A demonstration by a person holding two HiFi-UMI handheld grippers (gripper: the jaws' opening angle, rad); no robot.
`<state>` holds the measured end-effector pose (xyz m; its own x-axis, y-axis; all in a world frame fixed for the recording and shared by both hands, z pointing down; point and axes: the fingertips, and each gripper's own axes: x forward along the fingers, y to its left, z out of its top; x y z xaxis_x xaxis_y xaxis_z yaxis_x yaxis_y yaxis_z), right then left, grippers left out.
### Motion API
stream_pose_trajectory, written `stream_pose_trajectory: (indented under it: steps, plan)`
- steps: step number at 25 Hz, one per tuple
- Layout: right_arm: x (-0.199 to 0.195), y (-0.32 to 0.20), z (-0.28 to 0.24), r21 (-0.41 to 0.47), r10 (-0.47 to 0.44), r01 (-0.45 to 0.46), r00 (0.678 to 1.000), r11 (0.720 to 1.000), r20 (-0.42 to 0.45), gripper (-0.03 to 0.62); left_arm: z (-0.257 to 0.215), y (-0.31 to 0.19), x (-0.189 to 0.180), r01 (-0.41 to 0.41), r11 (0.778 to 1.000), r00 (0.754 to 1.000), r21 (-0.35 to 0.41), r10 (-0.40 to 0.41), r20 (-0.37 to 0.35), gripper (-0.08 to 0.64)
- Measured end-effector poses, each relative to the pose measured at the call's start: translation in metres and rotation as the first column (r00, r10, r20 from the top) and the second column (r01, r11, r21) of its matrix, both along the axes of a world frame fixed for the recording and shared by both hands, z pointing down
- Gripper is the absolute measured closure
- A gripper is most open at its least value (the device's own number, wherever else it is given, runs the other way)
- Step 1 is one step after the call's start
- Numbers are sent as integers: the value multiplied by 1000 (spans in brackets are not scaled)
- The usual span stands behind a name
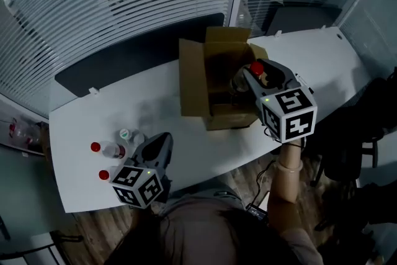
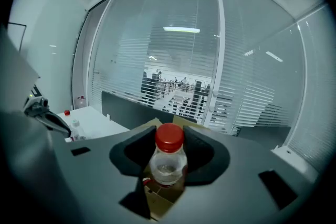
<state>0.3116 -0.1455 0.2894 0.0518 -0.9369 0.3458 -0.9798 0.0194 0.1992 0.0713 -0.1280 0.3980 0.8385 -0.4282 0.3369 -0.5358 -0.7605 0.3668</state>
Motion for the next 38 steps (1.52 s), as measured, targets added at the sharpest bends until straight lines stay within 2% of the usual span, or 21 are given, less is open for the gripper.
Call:
stream_pose_trajectory:
  steps: [10, 17, 29, 34, 38]
  plan:
    - [-23, 54, -36, 81, 68, -63, 996, 995, -61, 416, -4, 26, -12, -86, 996, 996, 12, 86, 0, 552]
    - [-51, 85, -53, 105, 79, -70, 994, 992, -81, 416, -7, 42, -22, -139, 990, 990, 16, 139, -3, 552]
    - [-103, 106, -29, 58, 39, -35, 998, 998, -59, 416, -3, 58, -43, -167, 986, 986, 13, 168, -27, 552]
    - [-125, 109, -19, 40, 4, -2, 999, 999, -53, 417, -3, 65, -54, -158, 987, 987, 17, 158, -36, 552]
    - [-152, 99, -13, 29, -53, 54, 998, 998, -37, 416, -5, 65, -72, -118, 993, 992, 18, 119, -36, 552]
